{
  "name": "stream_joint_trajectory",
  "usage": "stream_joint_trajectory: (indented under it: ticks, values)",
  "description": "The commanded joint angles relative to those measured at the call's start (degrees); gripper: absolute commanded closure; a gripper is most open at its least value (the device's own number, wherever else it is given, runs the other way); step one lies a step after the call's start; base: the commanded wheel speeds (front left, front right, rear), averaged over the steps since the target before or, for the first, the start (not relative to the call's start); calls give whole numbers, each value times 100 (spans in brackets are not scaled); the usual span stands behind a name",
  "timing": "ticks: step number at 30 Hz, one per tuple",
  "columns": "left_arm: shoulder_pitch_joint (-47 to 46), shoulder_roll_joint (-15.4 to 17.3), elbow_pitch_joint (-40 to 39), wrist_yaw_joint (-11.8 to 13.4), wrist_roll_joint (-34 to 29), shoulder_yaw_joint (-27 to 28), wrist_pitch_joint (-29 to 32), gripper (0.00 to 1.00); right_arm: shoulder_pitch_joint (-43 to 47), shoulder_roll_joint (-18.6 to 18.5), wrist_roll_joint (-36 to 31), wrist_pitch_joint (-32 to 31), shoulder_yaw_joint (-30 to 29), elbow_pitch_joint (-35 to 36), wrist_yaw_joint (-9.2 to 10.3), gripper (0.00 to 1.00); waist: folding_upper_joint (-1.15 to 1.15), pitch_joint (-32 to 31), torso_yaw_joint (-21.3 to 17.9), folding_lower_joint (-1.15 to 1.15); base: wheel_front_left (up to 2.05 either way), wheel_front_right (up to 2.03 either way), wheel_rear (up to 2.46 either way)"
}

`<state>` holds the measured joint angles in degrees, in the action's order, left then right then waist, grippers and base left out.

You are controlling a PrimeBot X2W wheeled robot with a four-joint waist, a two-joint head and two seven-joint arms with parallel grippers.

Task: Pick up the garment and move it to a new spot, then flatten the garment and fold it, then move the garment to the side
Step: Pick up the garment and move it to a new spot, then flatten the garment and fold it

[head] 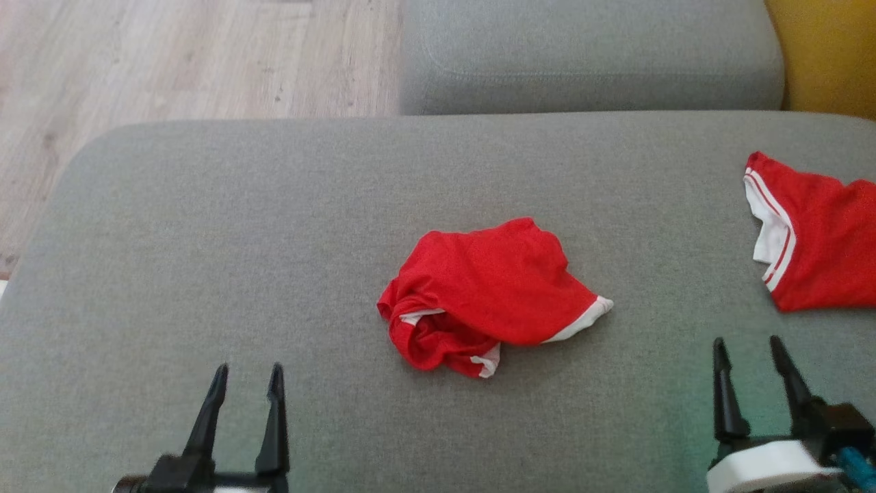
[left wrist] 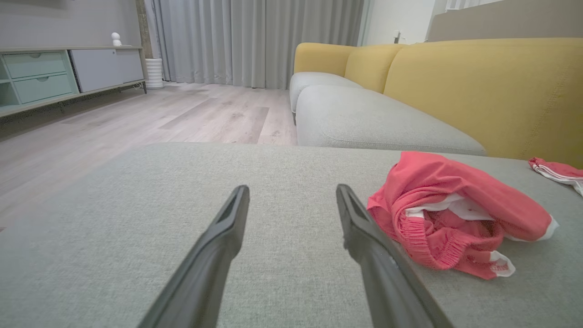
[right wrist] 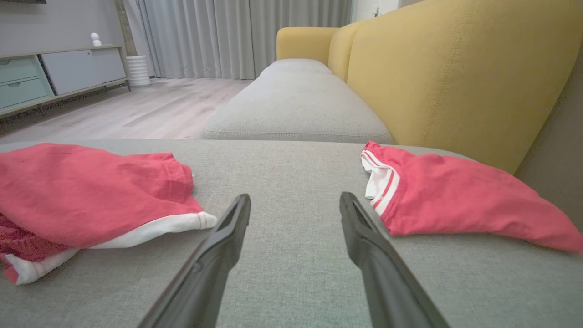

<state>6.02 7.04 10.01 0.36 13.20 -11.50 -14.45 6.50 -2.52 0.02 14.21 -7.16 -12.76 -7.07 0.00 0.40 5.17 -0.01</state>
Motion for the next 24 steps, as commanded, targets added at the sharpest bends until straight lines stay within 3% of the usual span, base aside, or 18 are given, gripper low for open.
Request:
stream_joint_trajectory:
  ticks: [1, 10, 24]
  values:
    - [-44, -87, -253, -82, -149, 392, -54, 0, -60, -36, 59, 79, 230, 116, -42, 0, 0, -56, 2, 1, 0, 0, 0]
    - [177, -347, -277, -436, -438, 816, -54, 0, 53, -36, 169, 79, 387, -4, -42, 0, 0, -121, -38, 1, 0, 0, 0]
    - [131, -412, -219, -613, -562, 976, -54, 0, 25, -36, 187, 79, 441, -84, -42, 0, 0, -123, -68, 1, 0, 0, 0]
